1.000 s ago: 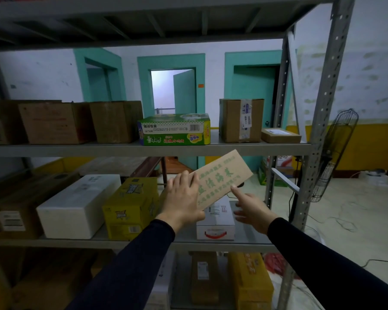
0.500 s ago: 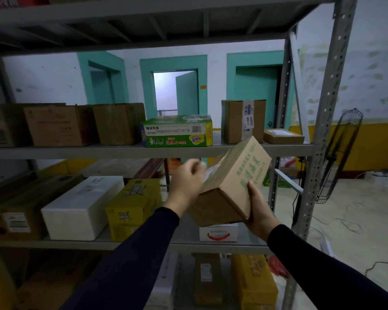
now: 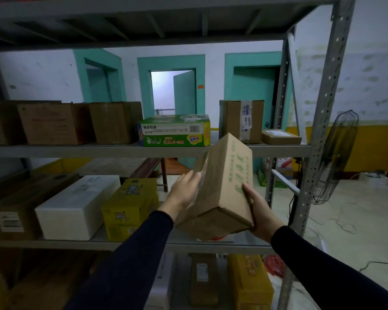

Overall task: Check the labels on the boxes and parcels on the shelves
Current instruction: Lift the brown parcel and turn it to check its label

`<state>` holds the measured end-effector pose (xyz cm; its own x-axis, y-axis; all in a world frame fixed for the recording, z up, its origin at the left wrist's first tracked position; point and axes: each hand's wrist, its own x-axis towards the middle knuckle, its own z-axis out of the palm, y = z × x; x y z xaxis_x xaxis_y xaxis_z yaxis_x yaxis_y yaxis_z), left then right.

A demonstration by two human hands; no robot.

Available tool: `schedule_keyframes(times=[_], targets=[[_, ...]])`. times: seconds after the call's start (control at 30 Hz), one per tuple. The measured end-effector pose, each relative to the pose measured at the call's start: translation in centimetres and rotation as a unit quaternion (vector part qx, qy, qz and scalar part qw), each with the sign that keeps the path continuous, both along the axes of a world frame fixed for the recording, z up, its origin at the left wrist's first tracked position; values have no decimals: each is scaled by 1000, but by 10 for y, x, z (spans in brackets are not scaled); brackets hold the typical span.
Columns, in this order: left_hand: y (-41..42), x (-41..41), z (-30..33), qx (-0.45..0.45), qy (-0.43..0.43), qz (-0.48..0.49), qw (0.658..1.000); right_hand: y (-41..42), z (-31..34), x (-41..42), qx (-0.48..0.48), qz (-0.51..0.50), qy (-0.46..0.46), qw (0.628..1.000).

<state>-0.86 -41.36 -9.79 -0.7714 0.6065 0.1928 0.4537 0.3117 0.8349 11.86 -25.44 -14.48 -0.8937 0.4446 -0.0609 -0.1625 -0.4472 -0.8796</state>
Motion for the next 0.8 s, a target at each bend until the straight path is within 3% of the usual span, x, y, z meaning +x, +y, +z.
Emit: schedule_keyframes(times=[0.1, 0.17, 0.23, 0.37, 0.53, 0.67, 0.8], targets=[[19, 0, 1, 70, -87, -42, 993, -6, 8, -3, 45, 6, -20, 999], [19, 3, 1, 174, -253, -50, 950, -7, 10, -2, 91, 1, -27, 995], [17, 7, 1, 234, -339, -103, 905, -4, 8, 1, 133, -13, -28, 991], [18, 17, -1, 264, -336, -138, 894, -9, 10, 3, 209, -42, 11, 977], [24, 20, -19, 268, -387, -155, 868, -16, 16, 3, 106, -29, 32, 993], [24, 21, -20, 300, -425, -170, 837, -20, 19, 4, 76, -24, 19, 997], [30, 26, -22, 301, -432, -168, 833, -18, 19, 3, 55, -8, 19, 998]])
